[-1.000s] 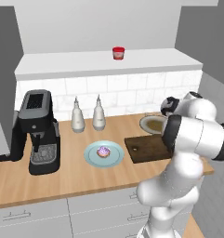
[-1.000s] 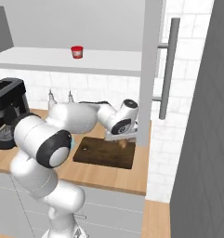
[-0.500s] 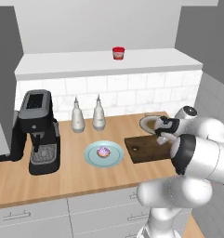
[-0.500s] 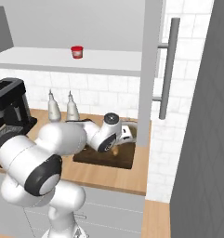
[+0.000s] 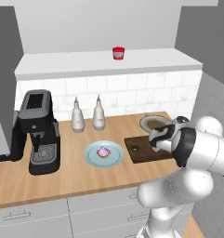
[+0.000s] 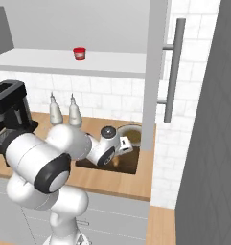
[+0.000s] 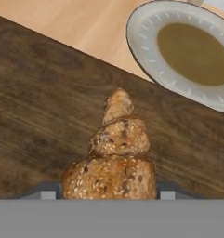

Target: From the different types of pastries on the counter, select a croissant and place it on the cutting board. Then retrieve a jar of jam from the cabinet and place it alongside the croissant on the cutting board.

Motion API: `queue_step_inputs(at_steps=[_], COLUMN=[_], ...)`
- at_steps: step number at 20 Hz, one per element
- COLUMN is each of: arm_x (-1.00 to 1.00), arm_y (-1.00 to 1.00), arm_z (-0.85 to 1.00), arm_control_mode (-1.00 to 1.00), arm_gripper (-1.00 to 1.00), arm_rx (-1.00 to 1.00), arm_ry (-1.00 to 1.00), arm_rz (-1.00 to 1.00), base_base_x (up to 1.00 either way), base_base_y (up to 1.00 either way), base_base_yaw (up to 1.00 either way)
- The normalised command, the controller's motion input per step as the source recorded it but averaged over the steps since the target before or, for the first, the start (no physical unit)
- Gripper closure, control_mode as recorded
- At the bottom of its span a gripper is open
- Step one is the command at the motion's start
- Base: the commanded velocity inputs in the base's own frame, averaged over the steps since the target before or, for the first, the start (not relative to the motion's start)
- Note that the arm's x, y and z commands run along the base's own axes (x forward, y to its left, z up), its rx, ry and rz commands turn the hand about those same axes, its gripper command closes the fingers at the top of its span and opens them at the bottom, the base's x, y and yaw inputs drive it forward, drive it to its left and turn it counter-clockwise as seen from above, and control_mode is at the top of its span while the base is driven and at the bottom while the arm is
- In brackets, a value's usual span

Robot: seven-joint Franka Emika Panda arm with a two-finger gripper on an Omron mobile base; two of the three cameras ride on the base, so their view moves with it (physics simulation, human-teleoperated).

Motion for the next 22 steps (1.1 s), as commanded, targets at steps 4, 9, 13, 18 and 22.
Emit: queue_step_inputs(at_steps=[4, 9, 13, 18, 22], arm_x=[0.2, 0.03, -0.31, -0.2, -0.07], arm_y=[-0.03, -0.03, -0.05, -0.01, 0.04], arm_z=[0.0, 0.05, 0.75, 0.54, 0.41], arm_control_mode=[-1.0, -1.0, -1.0, -1.0, -1.0], arm_gripper=[-1.0, -1.0, -1.0, -1.0, -1.0], arm_rx=[0.0, 0.0, 0.0, 0.0, 0.0], arm_ry=[0.0, -0.06, -0.27, -0.17, -0.01], arm_rz=[0.04, 0.02, 0.05, 0.05, 0.0], base_base_x=[0.0, 0.0, 0.0, 0.0, 0.0], base_base_y=[0.0, 0.0, 0.0, 0.0, 0.0], base_base_yaw=[0.0, 0.0, 0.0, 0.0, 0.0])
